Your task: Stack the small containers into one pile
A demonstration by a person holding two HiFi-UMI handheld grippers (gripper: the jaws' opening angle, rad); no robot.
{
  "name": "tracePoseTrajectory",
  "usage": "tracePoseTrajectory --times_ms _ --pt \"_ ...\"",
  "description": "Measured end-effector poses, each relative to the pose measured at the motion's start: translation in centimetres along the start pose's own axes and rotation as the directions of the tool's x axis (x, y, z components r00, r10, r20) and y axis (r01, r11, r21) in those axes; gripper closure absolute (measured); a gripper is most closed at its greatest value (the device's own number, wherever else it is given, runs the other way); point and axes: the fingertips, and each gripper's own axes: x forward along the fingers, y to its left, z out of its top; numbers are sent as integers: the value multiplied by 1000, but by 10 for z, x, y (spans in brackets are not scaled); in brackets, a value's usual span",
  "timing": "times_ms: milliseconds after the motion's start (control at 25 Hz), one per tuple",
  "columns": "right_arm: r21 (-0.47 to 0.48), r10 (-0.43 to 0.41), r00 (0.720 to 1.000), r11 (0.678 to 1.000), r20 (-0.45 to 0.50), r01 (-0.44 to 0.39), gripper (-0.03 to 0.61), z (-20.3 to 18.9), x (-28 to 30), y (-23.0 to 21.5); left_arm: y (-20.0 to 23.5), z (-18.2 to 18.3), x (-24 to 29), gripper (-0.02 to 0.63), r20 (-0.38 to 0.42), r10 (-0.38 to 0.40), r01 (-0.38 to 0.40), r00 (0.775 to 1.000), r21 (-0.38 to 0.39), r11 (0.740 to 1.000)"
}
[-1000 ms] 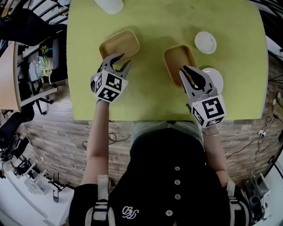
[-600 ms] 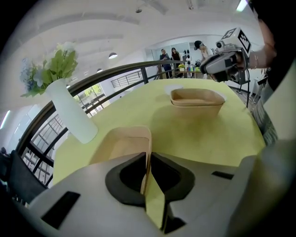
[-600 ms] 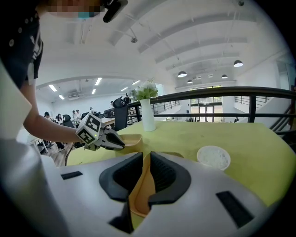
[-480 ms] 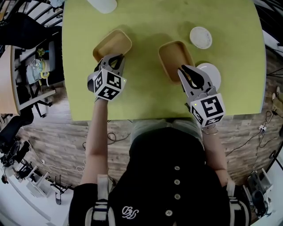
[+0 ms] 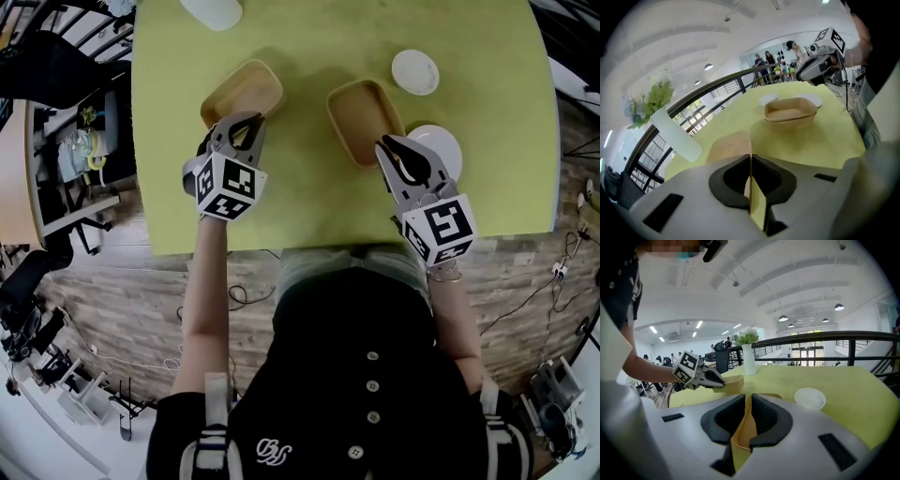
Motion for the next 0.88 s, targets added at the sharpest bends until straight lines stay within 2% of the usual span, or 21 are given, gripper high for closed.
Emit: tracePoseTrajectory --times_ms 160,320,560,720,880 --pt "-3 -13 1000 1000 17 13 525 2 -13 -2 -4 27 -14 583 58 18 -22 998 63 998" --pt "2 -38 999 999 31 38 525 4 -23 -7 -13 57 -23 583 136 -4 -20 991 175 984" --pt "18 -86 995 996 51 85 526 2 -43 -17 -47 91 -26 583 193 -105 24 975 381 924" --pt "38 -117 992 993 54 115 528 -1 -51 -24 -64 104 -19 583 198 -181 71 963 464 883" --pt "48 -146 988 988 52 143 528 -4 -60 -31 -80 123 -15 583 225 -271 120 936 521 845"
